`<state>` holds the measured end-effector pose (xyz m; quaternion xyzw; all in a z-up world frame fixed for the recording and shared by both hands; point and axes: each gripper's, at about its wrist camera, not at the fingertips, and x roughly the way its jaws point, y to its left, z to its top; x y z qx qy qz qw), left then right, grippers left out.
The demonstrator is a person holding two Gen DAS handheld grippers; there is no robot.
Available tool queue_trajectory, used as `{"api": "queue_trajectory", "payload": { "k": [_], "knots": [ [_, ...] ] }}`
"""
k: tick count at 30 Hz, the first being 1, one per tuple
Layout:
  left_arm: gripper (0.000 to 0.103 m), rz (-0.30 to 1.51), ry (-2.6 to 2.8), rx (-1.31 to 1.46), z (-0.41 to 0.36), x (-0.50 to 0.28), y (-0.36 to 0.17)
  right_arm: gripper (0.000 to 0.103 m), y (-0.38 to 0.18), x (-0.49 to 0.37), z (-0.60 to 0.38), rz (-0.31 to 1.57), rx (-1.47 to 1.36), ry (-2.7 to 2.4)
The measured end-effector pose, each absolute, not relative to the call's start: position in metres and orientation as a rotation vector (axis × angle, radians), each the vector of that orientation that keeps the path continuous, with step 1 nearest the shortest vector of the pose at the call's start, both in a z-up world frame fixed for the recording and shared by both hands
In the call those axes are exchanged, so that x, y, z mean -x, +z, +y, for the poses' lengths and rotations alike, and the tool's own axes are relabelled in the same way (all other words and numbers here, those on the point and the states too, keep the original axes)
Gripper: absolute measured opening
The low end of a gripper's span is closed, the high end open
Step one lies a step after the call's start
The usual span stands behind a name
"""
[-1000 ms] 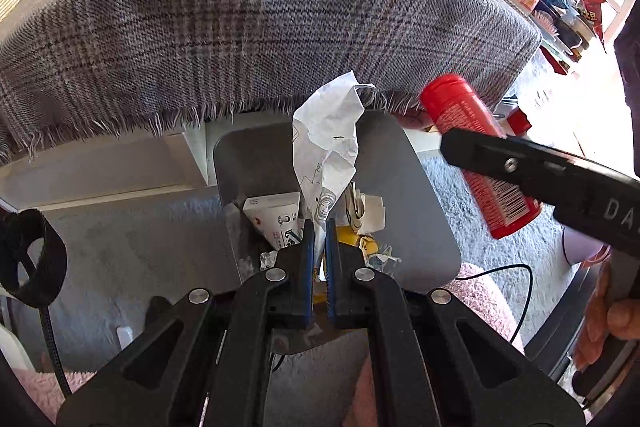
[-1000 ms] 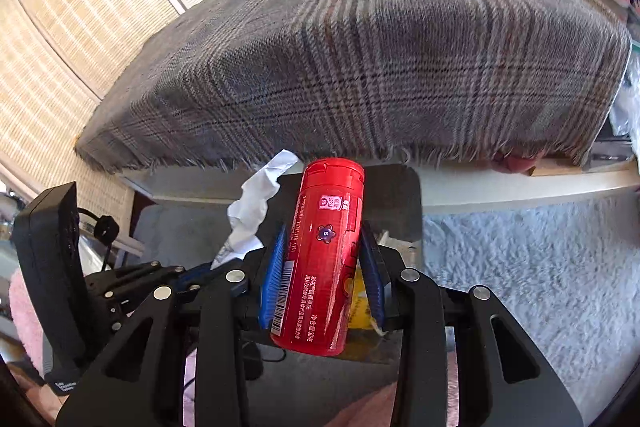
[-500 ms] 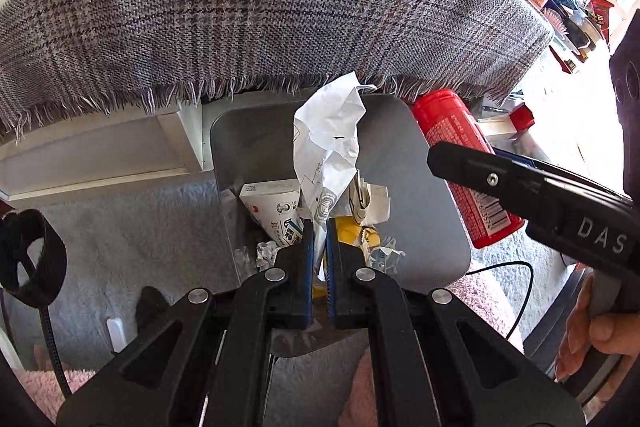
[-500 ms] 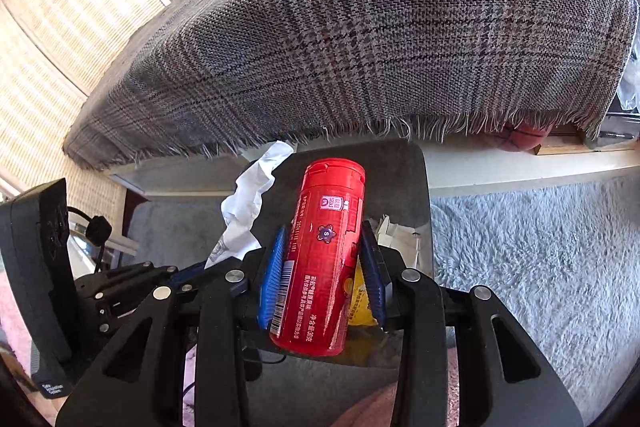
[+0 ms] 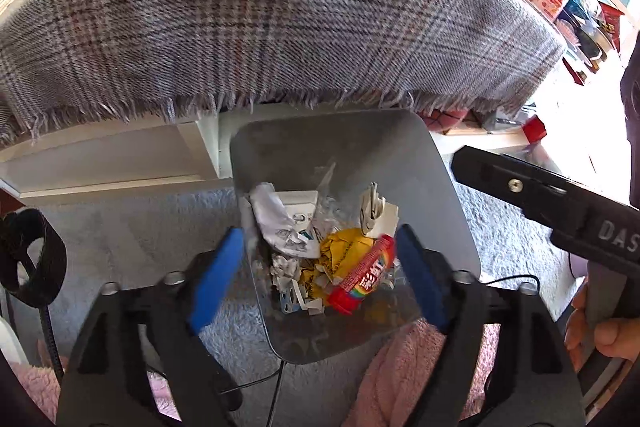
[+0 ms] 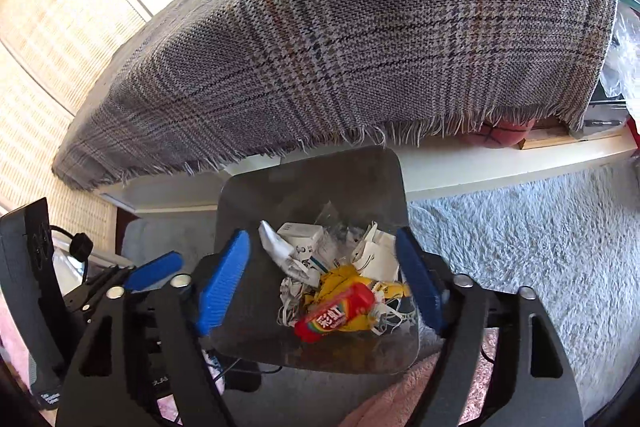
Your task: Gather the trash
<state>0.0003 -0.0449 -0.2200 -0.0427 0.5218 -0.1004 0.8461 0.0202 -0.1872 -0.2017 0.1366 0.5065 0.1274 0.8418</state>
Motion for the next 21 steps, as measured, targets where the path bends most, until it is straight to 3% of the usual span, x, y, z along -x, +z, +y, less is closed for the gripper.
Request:
{"api": "queue_trajectory", "payload": {
  "k": [5, 10, 21],
  "knots": [
    [0.095, 1.082, -0.188, 0.091, -0.038, 0.001, -0.216, 0.098, -0.194, -0.023, -0.196, 1.049, -0.31, 0.251],
    [0.095, 1.051, -0.175, 0.09, -0.033, -0.003, -0.199, 0.1, -0.174, -0.026, -0.2, 1.01, -0.305, 0.248],
    [0.095, 0.73, -0.065, 0.049, -0.002, -0.03, -0.081, 0.1, -0.079, -0.033, -0.219, 0.737, -0.27, 0.187]
  ]
}}
